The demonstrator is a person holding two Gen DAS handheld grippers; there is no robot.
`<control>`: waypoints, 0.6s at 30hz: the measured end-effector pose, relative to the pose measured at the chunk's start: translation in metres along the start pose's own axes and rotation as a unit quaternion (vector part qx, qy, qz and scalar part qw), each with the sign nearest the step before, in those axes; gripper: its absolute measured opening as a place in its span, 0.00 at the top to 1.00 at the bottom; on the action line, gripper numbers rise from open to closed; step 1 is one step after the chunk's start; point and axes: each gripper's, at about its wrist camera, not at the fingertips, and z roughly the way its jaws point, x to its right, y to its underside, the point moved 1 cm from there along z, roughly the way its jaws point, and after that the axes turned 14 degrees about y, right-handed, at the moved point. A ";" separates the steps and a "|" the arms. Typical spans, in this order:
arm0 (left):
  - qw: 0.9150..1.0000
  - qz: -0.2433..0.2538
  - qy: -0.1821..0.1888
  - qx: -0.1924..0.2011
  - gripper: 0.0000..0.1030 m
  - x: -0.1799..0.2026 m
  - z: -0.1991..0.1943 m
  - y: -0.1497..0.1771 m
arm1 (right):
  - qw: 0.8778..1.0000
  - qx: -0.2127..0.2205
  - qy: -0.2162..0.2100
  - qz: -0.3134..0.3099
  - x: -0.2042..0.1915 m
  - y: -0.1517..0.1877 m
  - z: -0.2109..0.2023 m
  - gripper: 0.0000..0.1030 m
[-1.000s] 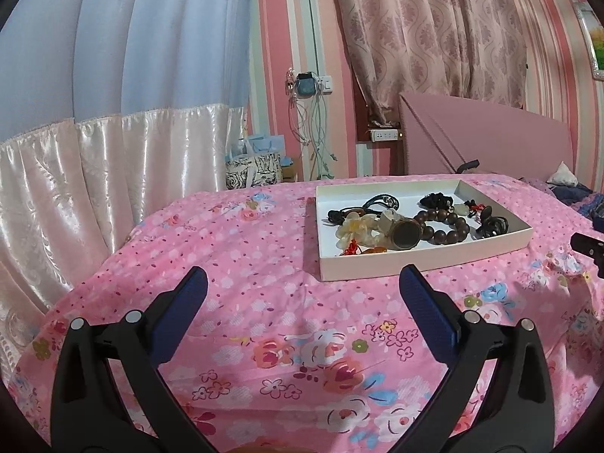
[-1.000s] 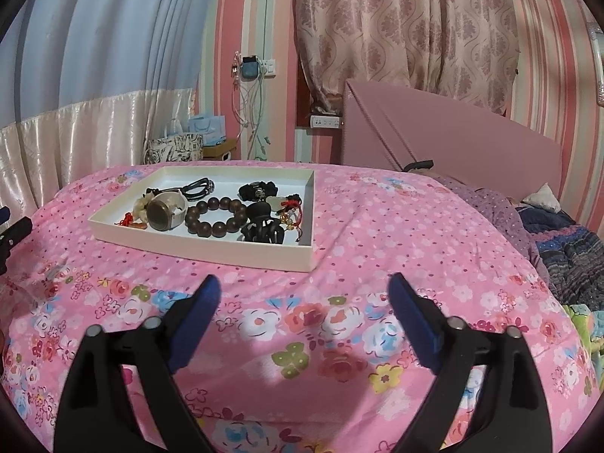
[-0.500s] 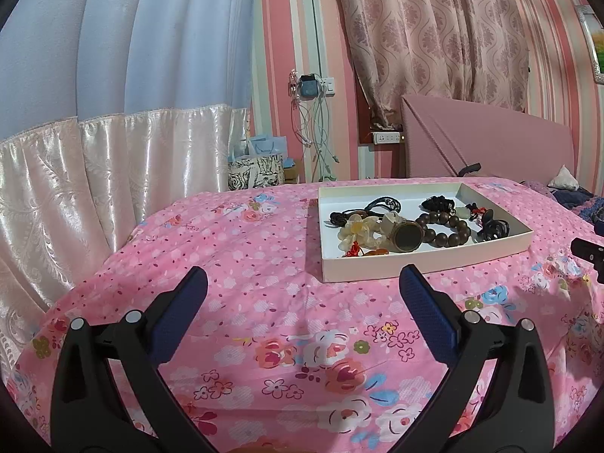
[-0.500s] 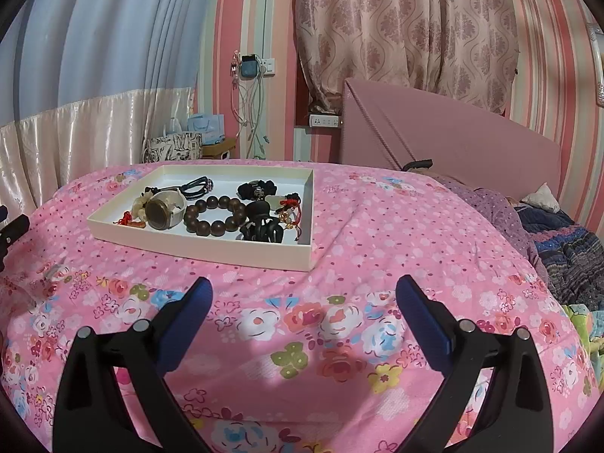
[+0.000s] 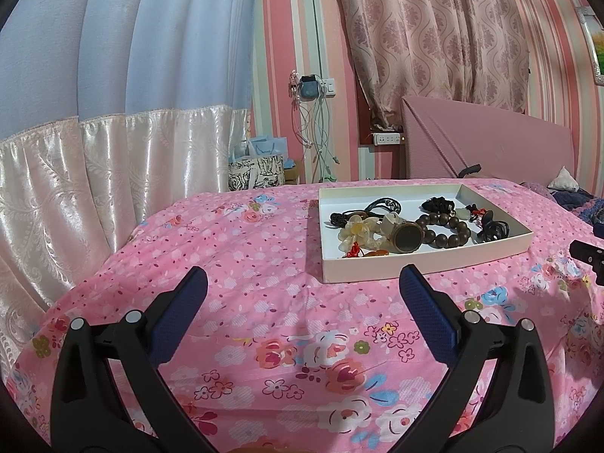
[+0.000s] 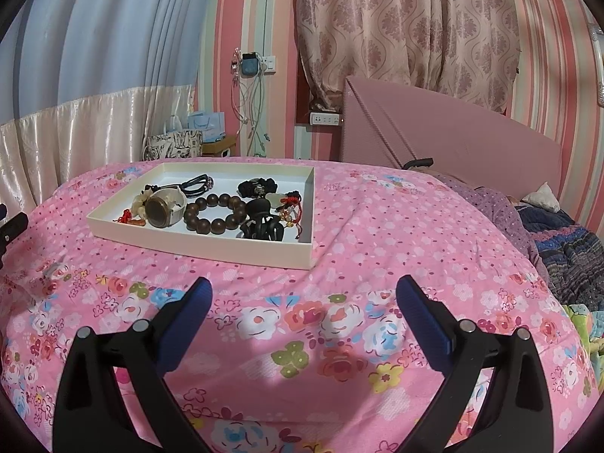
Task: Organize jewelry
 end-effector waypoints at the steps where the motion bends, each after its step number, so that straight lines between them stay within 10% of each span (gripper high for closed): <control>1: 1.000 0.000 0.000 0.000 0.03 0.000 0.000 0.000 | 1.000 0.000 0.000 0.000 0.000 0.000 0.000 0.05; 18: 1.000 0.000 0.000 0.000 0.03 0.000 0.000 0.000 | 1.000 0.000 0.000 0.001 0.000 0.000 0.000 0.05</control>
